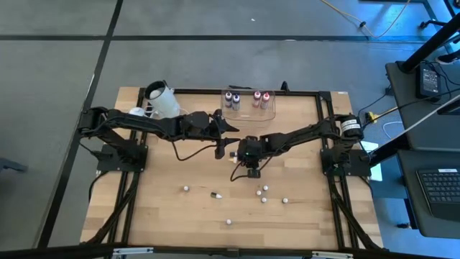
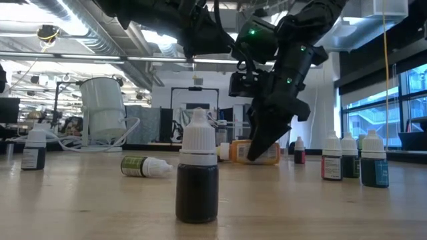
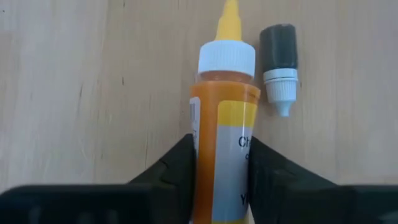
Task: Pick & Place food coloring
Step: Put the large yellow food coloring bottle into the transparent container
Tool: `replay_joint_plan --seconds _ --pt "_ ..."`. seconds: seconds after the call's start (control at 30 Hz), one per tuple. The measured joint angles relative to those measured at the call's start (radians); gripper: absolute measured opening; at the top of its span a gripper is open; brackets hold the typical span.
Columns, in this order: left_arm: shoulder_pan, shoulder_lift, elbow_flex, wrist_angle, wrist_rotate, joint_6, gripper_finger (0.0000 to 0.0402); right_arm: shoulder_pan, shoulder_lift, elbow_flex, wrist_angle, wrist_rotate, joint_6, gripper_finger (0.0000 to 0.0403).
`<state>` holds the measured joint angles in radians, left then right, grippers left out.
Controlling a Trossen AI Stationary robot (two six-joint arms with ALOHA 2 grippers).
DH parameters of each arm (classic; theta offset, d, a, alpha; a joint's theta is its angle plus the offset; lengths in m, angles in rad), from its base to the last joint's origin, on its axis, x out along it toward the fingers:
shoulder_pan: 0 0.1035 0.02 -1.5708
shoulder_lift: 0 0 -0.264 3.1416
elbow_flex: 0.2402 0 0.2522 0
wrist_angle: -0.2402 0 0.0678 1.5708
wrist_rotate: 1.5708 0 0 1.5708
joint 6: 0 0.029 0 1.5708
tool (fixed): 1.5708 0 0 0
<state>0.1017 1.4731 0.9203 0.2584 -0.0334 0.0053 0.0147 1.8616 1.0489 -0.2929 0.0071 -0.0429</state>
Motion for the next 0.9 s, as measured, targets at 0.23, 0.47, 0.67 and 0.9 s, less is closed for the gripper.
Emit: replay_joint_plan --seconds 0.23,0.47,0.67,0.9 --pt "-0.003 0.001 0.0 -0.027 0.0 -0.008 0.0162 0.001 -0.118 -0.071 0.052 0.001 -0.015 0.0116" --pt "-0.002 0.001 0.0 -0.024 0.0 -0.002 0.0166 0.001 -0.327 -0.349 0.574 0.084 0.032 0.0115" --pt "-0.002 0.001 0.0 -0.019 0.0 0.0 0.0162 0.007 -0.305 -0.622 1.218 0.089 0.107 0.0118" --pt "-0.002 0.001 0.0 0.001 0.0 0.001 0.0165 0.036 -0.204 -0.718 1.527 0.105 0.11 0.0119"
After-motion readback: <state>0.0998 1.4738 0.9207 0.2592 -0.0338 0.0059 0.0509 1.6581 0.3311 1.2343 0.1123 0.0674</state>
